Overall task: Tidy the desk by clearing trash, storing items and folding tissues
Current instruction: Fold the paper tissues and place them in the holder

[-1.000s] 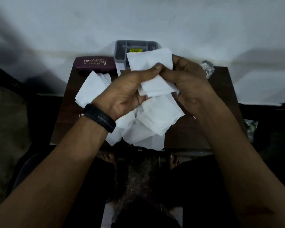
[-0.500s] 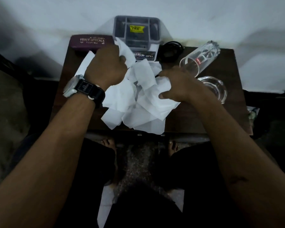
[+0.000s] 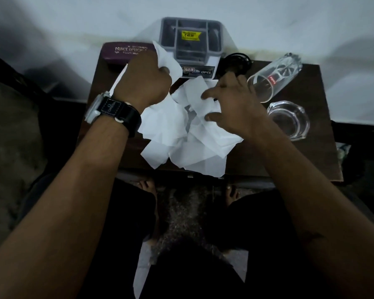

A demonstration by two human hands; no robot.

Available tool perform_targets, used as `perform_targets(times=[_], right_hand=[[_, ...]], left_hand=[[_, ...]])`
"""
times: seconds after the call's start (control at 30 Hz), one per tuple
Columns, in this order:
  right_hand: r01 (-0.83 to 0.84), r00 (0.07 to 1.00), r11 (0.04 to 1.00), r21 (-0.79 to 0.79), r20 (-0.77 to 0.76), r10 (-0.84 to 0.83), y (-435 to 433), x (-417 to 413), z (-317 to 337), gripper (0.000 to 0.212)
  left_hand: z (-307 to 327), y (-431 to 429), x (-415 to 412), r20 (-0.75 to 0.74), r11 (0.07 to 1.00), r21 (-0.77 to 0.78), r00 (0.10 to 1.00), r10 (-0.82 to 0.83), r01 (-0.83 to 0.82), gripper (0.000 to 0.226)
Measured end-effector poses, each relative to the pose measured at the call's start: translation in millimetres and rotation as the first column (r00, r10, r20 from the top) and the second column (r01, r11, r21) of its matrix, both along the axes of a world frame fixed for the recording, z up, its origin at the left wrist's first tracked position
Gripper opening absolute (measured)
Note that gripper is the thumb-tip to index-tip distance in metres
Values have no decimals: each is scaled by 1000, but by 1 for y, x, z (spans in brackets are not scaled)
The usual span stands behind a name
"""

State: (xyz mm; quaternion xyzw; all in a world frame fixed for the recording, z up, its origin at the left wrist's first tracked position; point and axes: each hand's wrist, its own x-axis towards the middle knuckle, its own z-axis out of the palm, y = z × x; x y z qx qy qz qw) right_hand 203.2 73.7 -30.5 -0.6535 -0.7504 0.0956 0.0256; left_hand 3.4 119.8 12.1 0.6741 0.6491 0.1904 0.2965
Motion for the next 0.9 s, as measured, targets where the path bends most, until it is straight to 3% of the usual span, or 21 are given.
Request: perform_targets(times=[0.07,0.2,0.3,0.37,0.43,0.57,0.63,0.73,0.83,0.9], right_hand=[[8,1000,999,46,-17,-7,3,-3,-5,29],[177,956,969,175,-265,-127,12,1,5,17],[429,752,886,174,-613,-243,8,-1,22,22],[497,608,854,156,-764,-214,1,-11,32,20],[489,593,842,228,-795,-129,-5,-25,38,18],[306,768,837,454,-637,65,-18,-44,42,20],[249,800,842,478,-592,100,-24,-49,41,24],[441,712,753,488,-701,38,-24,-49,45,21],[669,507,639,380,-862,-18,-14,-43,51,21],[708,470,616,344,-881,-47,-7,-37,51,27]], left_hand=[[0,2,1,157,997,-65,987,37,-27,36],[-1,4,4,476,962,-255,854,209,-93,19],[-8,2,6,589,944,-303,754,291,-129,24],[-12,0,10,641,940,-321,705,304,-113,26],[-12,-2,15,674,922,-378,658,335,-82,27],[-4,-6,24,746,863,-505,515,421,26,20],[-3,-7,26,768,851,-520,474,430,71,21],[-3,-8,29,762,815,-571,436,479,101,27],[-4,-12,30,714,766,-632,478,513,122,30],[-5,-15,31,696,743,-653,502,513,147,28]])
